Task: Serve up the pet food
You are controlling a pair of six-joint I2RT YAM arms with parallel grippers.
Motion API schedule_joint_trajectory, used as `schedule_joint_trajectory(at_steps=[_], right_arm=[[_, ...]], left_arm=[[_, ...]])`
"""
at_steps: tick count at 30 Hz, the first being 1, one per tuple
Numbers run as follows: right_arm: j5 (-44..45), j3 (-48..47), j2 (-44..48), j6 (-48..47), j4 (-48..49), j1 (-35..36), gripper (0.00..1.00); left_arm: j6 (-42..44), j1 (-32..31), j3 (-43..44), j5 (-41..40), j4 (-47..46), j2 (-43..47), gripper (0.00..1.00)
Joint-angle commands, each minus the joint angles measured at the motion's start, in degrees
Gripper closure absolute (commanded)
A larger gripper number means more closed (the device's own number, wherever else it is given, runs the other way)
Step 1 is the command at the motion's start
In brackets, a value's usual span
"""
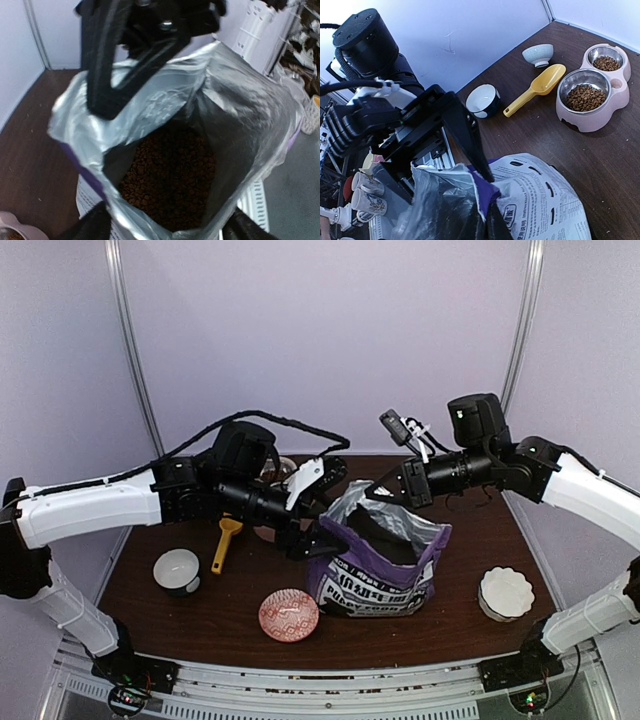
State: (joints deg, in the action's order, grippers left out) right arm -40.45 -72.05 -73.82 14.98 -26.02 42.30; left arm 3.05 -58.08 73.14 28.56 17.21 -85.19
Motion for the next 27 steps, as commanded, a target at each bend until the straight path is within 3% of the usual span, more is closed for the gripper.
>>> schedule_joint_trajectory(at_steps=[1, 5, 7, 9, 19, 27], right_arm=[[3.89, 1.01, 3.16, 1.31, 5.07, -2.05, 0.80], [6.29, 5.84, 9.34, 2.65, 6.63, -6.11, 0.28], [7.31, 8.71, 12.83, 2.38, 6.74, -7.93, 0.12], [7.42, 12.07, 16.36, 1.45, 7.13, -8.87, 0.03], [-0.66, 30.32, 31.34, 2.07, 18.15, -9.08, 0.00], [-2.06, 37.84, 28.81, -1.79, 25.58, -8.99, 0.00]], left_arm=[[-3.02, -0.45, 2.63, 2.19, -2.17, -1.75, 0.49], [-3.15, -0.01, 3.92, 0.29, 0.26, -1.70, 0.80], [-4.01, 0.85, 4.00, 1.69, 0.04, -1.26, 0.92], [-5.22, 2.80, 4.22, 3.83, -0.09, -0.97, 1.00], [-7.85, 9.44, 8.29, 14.28, 2.26, -3.99, 1.00], [-8.25, 10.05, 8.26, 15.11, 1.97, -4.30, 1.00]])
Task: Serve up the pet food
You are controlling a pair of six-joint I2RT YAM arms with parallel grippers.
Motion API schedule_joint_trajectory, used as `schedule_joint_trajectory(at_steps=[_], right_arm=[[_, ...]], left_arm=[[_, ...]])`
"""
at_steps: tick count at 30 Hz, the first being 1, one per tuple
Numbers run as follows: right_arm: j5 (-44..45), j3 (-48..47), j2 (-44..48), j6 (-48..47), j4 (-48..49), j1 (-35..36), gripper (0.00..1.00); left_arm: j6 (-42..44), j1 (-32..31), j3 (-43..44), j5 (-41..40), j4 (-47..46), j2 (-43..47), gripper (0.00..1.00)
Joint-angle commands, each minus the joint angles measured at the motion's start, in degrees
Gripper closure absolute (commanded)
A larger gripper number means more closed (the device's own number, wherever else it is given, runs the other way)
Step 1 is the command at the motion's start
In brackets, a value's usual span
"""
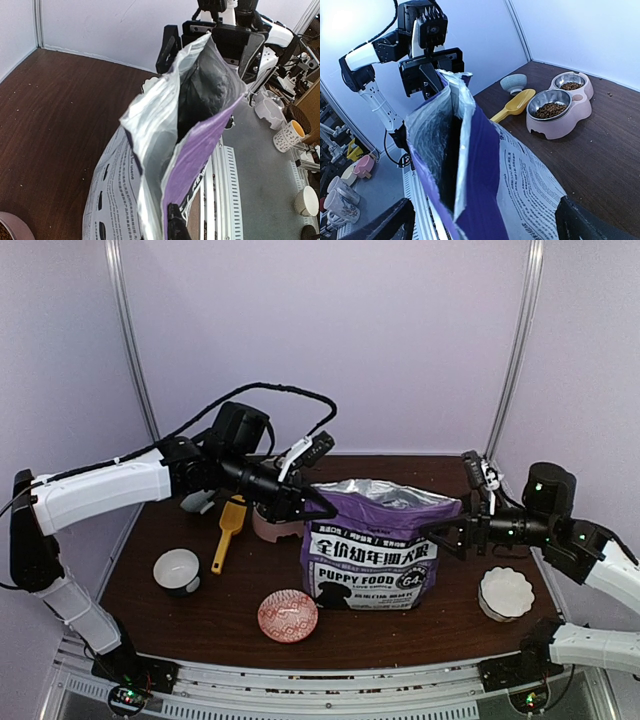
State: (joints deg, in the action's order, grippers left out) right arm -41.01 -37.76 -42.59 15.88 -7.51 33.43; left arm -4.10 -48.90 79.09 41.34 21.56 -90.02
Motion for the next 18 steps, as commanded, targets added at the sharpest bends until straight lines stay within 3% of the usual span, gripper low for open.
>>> schedule_joint_trajectory(at_steps=[1, 5, 7, 10, 12, 15, 18], right_arm=[[-1.67, 4.44, -3.71, -2.96, 8.60, -0.05, 0.00], [1.19, 3.26, -7.99, -6.35, 6.33, 0.21, 0.05], [5.53, 0.57, -9.47, -6.96, 0.78, 0.15, 0.24], [10.25, -7.69, -12.57, -7.04, -10.26, 0.08, 0.68], [8.16, -11.58, -14.41, -7.24, -15.16, 0.06, 0.82], [6.79, -14.57, -14.56, -7.02, -18.93, 0.06, 0.94], [9.57, -14.98, -11.85, -5.64, -19.90, 0.06, 0.93]], left_arm=[[-1.21, 0.96, 2.22, 2.14, -2.51, 0.48, 1.00], [-2.28, 1.16, 2.44, 2.36, -3.50, 0.95, 1.00], [-2.32, 1.26, 2.83, 2.92, -3.55, 1.62, 1.00], [-2.70, 1.18, 3.28, 3.62, -3.29, 2.98, 1.00], [-3.96, 1.03, 3.92, 3.74, -3.28, 3.69, 1.00], [-6.70, -0.06, 5.22, 3.36, -3.28, 4.01, 1.00], [-9.71, -0.97, 5.87, 3.33, -4.34, 4.02, 1.00]])
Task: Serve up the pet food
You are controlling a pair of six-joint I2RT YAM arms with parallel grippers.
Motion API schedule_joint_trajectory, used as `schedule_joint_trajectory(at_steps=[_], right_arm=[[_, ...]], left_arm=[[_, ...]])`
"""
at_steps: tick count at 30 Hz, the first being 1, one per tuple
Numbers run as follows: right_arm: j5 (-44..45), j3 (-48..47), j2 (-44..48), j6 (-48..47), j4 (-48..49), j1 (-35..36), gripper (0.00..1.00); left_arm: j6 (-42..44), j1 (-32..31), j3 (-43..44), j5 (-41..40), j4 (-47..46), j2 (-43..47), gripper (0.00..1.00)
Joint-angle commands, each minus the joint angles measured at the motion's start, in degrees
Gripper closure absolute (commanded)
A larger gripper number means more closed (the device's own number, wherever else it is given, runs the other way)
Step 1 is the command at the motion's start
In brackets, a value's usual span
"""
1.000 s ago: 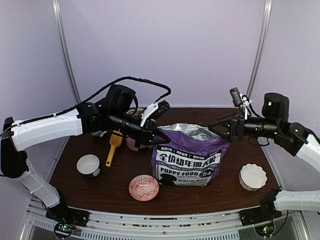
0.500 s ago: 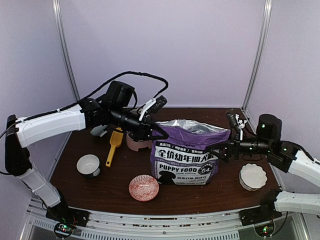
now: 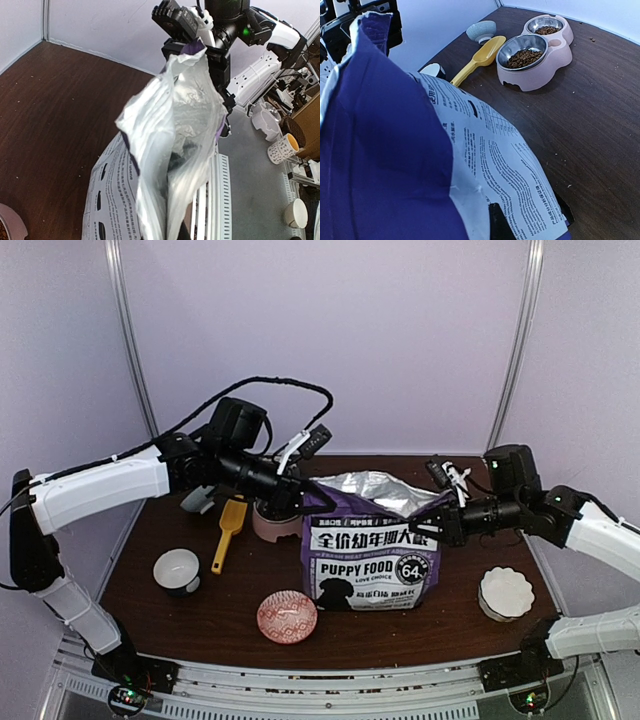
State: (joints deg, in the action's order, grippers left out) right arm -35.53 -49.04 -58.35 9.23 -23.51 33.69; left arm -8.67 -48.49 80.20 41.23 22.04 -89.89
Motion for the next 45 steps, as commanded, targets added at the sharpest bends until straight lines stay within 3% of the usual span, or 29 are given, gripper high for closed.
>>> schedule_joint_trajectory(at_steps=[1, 4, 5, 8, 9, 10, 15, 20, 24, 29, 35, 40, 43, 45], right_arm=[[5.27, -3.69, 4.99, 1.30, -4.36, -0.17, 0.91], [8.10, -3.10, 7.47, 2.02, -5.73, -0.29, 0.77], [9.19, -2.77, 8.23, 2.36, -5.94, -0.29, 0.66], [14.87, -1.31, 10.31, 3.29, -5.94, -0.38, 0.13], [16.91, -0.98, 10.79, 3.49, -5.86, -0.50, 0.02], [18.34, -1.13, 11.02, 3.83, -5.96, -0.70, 0.00], [14.71, -4.40, 9.69, 4.58, -5.61, -1.96, 0.00], [16.24, -6.20, 9.81, 5.45, 1.13, -1.97, 0.00], [10.39, -9.08, 6.46, 5.11, 4.56, -1.76, 0.00], [7.15, -20.02, -4.87, -2.26, -6.14, 1.96, 0.00], [6.28, -32.60, -16.52, -14.29, -17.94, 12.01, 0.00], [10.69, -41.18, -24.72, -20.01, -27.35, 16.47, 0.00], [16.91, -43.13, -26.48, -21.44, -29.21, 17.98, 0.10], [21.07, -43.16, -26.44, -21.95, -29.28, 18.32, 0.28]], left_arm=[[-6.86, -1.45, 4.43, 3.38, -5.96, 3.98, 1.00], [-11.46, -1.42, 2.07, 3.98, -10.51, 3.93, 1.00], [-11.82, -1.39, 1.18, 3.69, -10.98, 3.75, 1.00], [-9.89, -0.88, 0.65, 2.83, -9.29, 2.68, 1.00], [-9.47, -0.56, 0.35, 3.00, -9.26, 2.40, 1.00], [-9.06, -0.06, 0.00, 3.17, -9.33, 2.13, 1.00], [-3.23, 1.41, -1.75, 4.21, -9.78, 1.75, 1.00], [-1.45, 2.84, -3.73, 5.45, -10.97, 1.12, 1.00], [-0.41, 2.87, -3.77, 5.14, -10.59, 1.16, 1.00], [1.18, 2.87, -3.53, 4.79, -9.75, 1.70, 1.00], [2.13, 2.87, -3.00, 3.36, -9.03, 1.90, 1.00], [2.81, 2.86, -2.84, 3.02, -8.51, 2.33, 1.00], [3.48, 2.87, -3.07, 2.76, -8.26, 3.09, 1.00], [3.94, 2.87, -3.43, 3.50, -8.36, 3.58, 0.99]])
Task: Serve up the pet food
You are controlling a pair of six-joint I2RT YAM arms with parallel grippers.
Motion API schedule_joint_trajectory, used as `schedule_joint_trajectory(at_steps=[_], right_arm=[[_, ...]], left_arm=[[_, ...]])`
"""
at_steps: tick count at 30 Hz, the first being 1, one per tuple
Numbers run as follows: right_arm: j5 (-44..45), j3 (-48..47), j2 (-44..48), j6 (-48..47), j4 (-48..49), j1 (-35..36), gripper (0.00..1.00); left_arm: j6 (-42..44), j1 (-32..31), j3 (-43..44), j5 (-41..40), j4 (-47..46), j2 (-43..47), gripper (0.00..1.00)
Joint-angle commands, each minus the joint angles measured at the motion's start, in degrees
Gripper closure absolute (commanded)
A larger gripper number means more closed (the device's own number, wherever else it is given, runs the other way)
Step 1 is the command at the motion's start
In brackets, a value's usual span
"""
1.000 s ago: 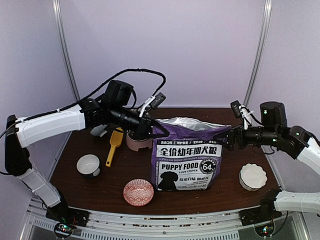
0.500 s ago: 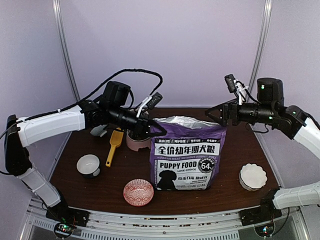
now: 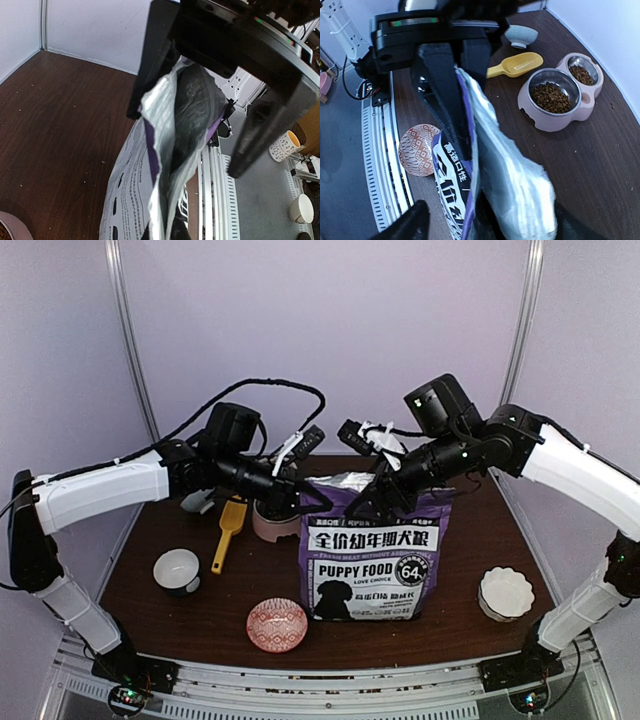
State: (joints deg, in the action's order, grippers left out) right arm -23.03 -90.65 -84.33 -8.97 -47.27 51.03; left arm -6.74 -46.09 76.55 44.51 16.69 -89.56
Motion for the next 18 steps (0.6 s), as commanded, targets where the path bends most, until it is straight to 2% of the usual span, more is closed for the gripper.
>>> schedule_joint_trajectory(at_steps=[1, 3, 6, 8, 11, 14, 18], right_arm=[[10.30, -1.55, -0.29, -3.83, -5.52, 1.00, 0.40], [12.26, -1.46, 0.33, -4.22, -5.53, 1.03, 0.62], [11.21, -0.98, 1.60, -4.56, -5.11, 1.01, 0.79], [9.48, -0.67, 2.35, -4.65, -4.80, 1.01, 0.87], [7.63, -0.58, 2.84, -4.80, -4.68, 1.01, 0.93], [6.56, -0.58, 3.20, -4.80, -4.51, 1.03, 0.93], [5.28, -0.64, 3.43, -4.85, -4.48, 1.00, 0.93]], left_arm=[[2.27, 0.44, -0.01, 1.04, -3.24, 3.58, 0.97], [2.63, 0.47, -0.46, 2.40, -3.79, 4.25, 0.90], [3.33, 0.47, -0.85, 3.52, -3.93, 5.41, 0.81], [3.75, 0.45, -1.05, 3.94, -4.07, 6.06, 0.76], [4.93, 0.45, -0.64, 4.97, -2.67, 5.99, 0.72], [7.42, 0.47, 0.86, 4.85, 1.35, 5.01, 0.68], [8.70, 0.45, 1.48, 3.40, 3.11, 4.57, 0.69]])
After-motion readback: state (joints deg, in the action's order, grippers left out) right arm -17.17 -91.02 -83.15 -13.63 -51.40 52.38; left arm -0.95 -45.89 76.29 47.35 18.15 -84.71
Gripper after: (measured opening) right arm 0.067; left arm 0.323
